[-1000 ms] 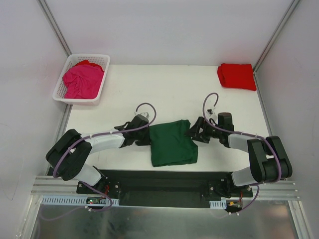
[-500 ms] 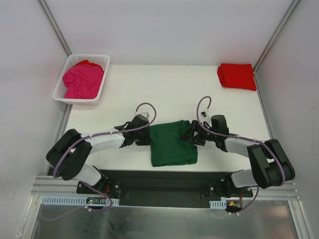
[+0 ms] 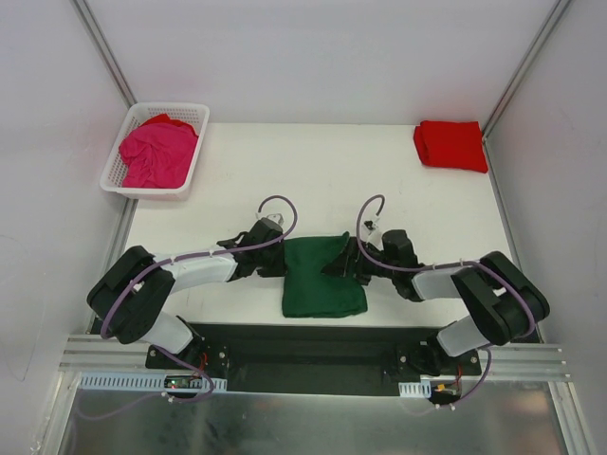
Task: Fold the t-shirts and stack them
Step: Put the neatly folded tshirt into the corner of the board with the right arm
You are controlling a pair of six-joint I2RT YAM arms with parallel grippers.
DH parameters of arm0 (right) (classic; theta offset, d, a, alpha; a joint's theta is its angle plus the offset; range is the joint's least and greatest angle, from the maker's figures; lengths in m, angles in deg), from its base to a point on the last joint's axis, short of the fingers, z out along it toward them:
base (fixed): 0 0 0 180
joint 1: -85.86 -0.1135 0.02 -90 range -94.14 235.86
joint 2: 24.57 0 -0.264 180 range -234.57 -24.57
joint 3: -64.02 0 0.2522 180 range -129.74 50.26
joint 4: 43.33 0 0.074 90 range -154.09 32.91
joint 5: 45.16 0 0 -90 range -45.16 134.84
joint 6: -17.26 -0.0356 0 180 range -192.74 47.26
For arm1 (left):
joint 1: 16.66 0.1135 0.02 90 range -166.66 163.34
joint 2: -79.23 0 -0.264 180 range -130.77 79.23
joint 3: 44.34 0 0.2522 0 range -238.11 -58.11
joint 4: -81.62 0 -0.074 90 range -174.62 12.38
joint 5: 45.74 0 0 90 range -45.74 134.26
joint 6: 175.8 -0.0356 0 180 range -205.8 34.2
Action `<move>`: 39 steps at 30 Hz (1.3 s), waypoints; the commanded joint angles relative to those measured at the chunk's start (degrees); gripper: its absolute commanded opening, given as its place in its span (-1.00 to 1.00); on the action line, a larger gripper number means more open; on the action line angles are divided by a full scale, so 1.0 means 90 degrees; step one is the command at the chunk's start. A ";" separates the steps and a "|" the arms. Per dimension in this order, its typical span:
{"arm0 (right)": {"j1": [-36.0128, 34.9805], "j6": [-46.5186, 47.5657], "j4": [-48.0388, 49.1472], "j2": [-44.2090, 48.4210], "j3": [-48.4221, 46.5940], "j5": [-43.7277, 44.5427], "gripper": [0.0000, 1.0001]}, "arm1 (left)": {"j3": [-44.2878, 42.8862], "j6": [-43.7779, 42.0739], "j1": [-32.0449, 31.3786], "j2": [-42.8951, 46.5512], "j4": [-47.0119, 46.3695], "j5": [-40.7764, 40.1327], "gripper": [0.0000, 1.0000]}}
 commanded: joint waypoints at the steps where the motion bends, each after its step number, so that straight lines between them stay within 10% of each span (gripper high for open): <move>1: -0.0594 -0.0545 -0.0521 -0.0769 0.0486 0.0869 0.85 | 0.0148 -0.0108 -0.0052 0.0081 0.0220 -0.0132 -1.00; 11: -0.1648 -0.1452 0.0719 -0.1911 0.0212 0.1260 0.72 | 0.0187 -0.0108 -0.0052 0.0159 0.0250 -0.0180 -1.00; 21: -0.2011 -0.1796 0.1482 -0.2586 0.0066 0.1299 -0.97 | 0.0216 -0.0118 -0.0052 0.0188 0.0279 -0.0200 -1.00; 28: -0.2060 -0.1387 0.1103 -0.2196 -0.0071 0.1260 -0.98 | 0.0129 -0.0274 -0.0043 0.0490 0.0561 -0.0550 -0.83; 32: -0.2167 -0.0754 -0.0610 -0.1269 -0.0314 0.1738 -0.98 | -0.0281 -0.0547 0.0113 0.1260 0.1671 -0.1224 -0.23; 39: -0.2284 0.0713 -0.3935 0.0655 -0.1513 0.3026 -0.98 | -0.1063 -0.0996 0.0562 0.2307 0.3187 -0.2231 0.04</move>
